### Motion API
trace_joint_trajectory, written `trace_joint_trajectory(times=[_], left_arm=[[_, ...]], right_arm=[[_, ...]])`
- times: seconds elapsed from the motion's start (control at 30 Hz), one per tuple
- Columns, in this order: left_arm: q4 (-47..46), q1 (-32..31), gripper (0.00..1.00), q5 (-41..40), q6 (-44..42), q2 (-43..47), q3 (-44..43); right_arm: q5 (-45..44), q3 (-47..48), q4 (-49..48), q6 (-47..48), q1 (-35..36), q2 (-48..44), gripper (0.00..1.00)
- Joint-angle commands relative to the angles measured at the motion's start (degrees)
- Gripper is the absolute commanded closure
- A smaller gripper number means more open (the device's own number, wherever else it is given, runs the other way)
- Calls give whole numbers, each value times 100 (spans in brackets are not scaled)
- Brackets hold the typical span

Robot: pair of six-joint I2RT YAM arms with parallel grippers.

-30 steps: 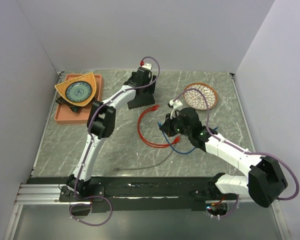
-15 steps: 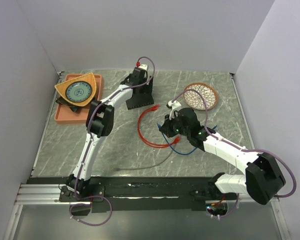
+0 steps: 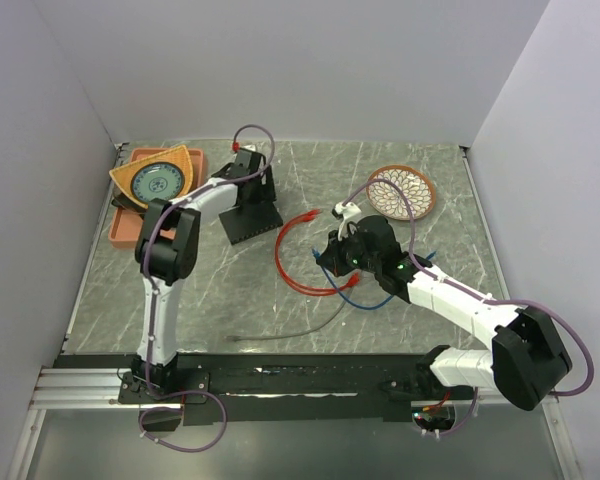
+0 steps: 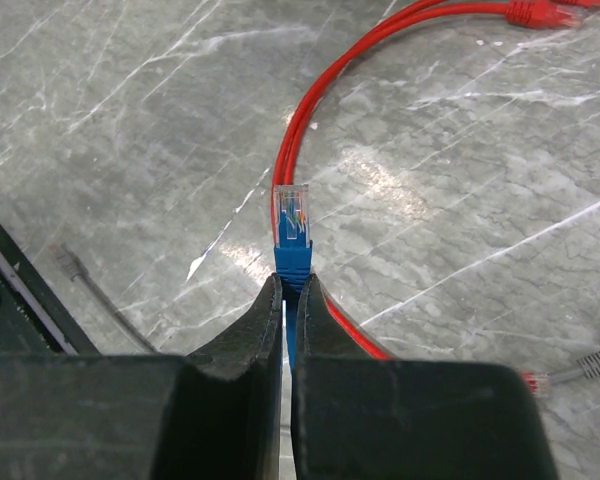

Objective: Insert the plug into the switch port

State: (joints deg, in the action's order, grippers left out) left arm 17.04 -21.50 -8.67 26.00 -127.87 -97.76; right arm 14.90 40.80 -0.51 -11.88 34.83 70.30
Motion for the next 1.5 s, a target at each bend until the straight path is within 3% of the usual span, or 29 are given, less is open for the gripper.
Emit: trace_joint_trajectory(times=[0.0, 0.33, 0.57, 0.87, 1.13, 1.47], left_arm=[[730, 14, 10, -223, 344, 429, 818], [336, -12, 9, 198, 1126, 1818, 2795], [-877, -30, 3, 559, 1460, 3477, 4334], [-939, 128, 4, 216, 1197, 4297, 4730], [-1106, 567, 1, 558, 1118, 4455, 5354], [-1326, 638, 9, 998, 1390, 5035, 6224]], right_arm=[[215, 42, -98, 46, -20, -192, 100], [312, 104, 236, -7, 68, -342, 100], [189, 165, 324, 1, 419, -386, 100], [-22, 315, 386, -34, 920, -289, 100], [5, 552, 376, 10, 1351, 317, 100], [40, 912, 455, -104, 1562, 1213, 100]])
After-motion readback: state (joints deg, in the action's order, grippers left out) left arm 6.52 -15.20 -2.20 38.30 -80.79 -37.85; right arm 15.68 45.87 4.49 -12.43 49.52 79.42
